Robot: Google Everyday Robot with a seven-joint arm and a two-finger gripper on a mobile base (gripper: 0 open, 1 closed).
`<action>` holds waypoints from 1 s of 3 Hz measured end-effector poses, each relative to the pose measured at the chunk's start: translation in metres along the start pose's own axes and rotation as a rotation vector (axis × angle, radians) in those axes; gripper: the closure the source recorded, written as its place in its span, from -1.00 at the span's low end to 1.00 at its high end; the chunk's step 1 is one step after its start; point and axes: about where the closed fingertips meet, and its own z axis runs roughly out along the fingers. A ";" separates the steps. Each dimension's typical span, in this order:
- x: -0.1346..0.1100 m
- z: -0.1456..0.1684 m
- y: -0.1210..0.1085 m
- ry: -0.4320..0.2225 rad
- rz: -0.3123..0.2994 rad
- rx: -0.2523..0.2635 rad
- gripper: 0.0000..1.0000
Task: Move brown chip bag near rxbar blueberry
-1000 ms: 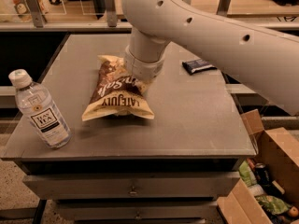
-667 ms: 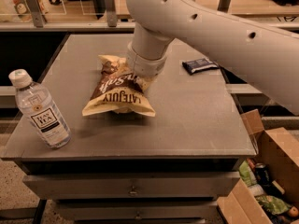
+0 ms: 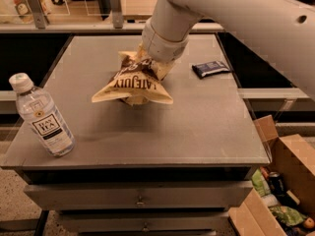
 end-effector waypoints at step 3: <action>0.030 -0.027 -0.070 0.074 -0.006 0.121 1.00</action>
Offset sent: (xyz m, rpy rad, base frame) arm 0.0652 0.0174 0.0640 0.0252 -0.1604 -0.0321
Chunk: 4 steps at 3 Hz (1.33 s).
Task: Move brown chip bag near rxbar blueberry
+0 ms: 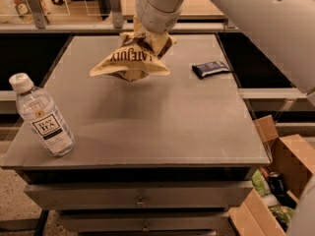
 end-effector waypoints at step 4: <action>0.072 0.017 -0.003 -0.003 0.083 0.128 1.00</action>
Offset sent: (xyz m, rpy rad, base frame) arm 0.0621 -0.0567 0.0098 0.1238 -0.0528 -0.0809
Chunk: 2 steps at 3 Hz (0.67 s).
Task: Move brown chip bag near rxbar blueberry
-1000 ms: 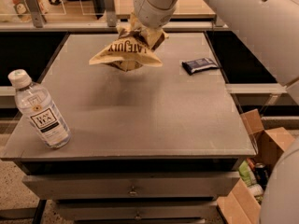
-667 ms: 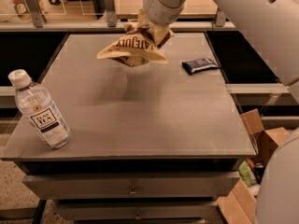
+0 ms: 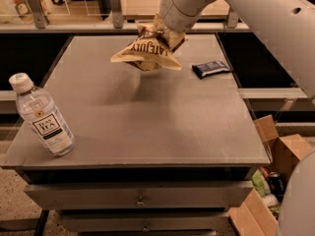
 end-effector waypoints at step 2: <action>0.000 0.029 0.006 0.004 0.025 0.047 1.00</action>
Offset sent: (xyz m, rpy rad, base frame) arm 0.0178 0.0102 -0.0362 0.0650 -0.0608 -0.0487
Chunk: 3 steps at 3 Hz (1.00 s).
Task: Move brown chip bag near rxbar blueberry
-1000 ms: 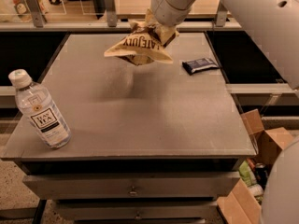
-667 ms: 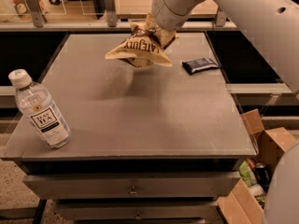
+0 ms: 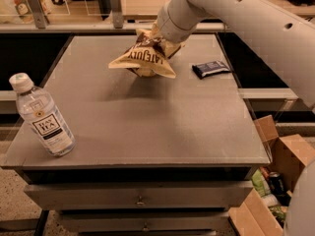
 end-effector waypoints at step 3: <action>0.039 -0.011 0.014 0.051 0.054 0.010 1.00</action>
Offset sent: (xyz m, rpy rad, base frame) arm 0.0088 -0.0531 0.0037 0.0166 -0.0231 -0.0989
